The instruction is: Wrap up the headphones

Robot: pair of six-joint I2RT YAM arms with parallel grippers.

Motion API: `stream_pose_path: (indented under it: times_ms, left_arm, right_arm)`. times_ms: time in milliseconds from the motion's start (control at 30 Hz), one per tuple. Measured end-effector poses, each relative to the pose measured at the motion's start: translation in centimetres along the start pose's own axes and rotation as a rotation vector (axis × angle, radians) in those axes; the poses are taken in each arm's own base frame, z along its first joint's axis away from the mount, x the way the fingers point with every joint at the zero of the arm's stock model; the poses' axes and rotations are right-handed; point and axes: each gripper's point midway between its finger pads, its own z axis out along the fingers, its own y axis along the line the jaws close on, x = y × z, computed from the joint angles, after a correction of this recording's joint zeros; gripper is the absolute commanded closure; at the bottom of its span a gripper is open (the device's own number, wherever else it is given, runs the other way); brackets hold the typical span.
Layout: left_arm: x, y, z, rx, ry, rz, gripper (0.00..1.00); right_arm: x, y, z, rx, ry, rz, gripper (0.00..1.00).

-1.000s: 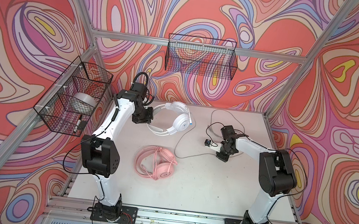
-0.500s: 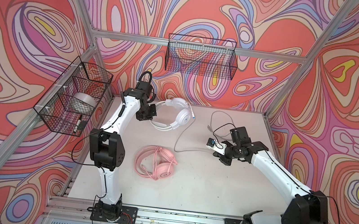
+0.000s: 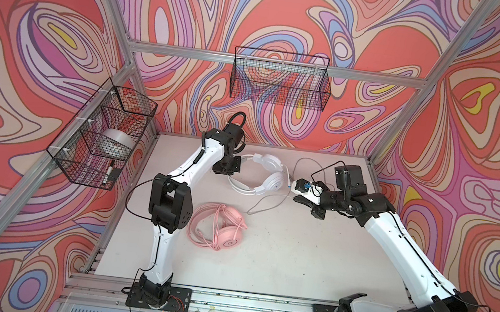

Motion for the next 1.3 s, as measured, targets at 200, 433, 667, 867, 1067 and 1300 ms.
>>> stream_pose_path:
  times_ms: [200, 433, 667, 867, 1067, 1300]
  left_arm:
    - [0.9, -0.1, 0.6, -0.026, 0.017, 0.049, 1.00]
    - [2.8, 0.5, 2.1, -0.071, 0.071, 0.116, 1.00]
    - [3.7, -0.7, 0.9, -0.053, 0.053, 0.203, 1.00]
    - [3.8, -1.8, -0.5, -0.015, 0.015, 0.263, 1.00]
    - [4.4, -2.2, -1.8, 0.032, -0.005, 0.296, 1.00]
    - [5.6, -2.3, -3.2, 0.082, -0.022, 0.326, 1.00]
  right_arm:
    - [-2.5, -3.3, -0.6, 0.083, -0.063, -0.014, 1.00]
    - [-2.0, -8.7, -0.3, 0.210, -0.085, 0.096, 1.00]
    - [-1.7, -14.6, 0.6, 0.329, -0.088, 0.214, 1.00]
    - [0.4, -19.8, 2.6, 0.386, -0.062, 0.370, 1.00]
    - [5.4, -22.8, 7.7, 0.364, 0.018, 0.562, 1.00]
    - [12.1, -20.9, 12.3, 0.293, 0.160, 0.797, 1.00]
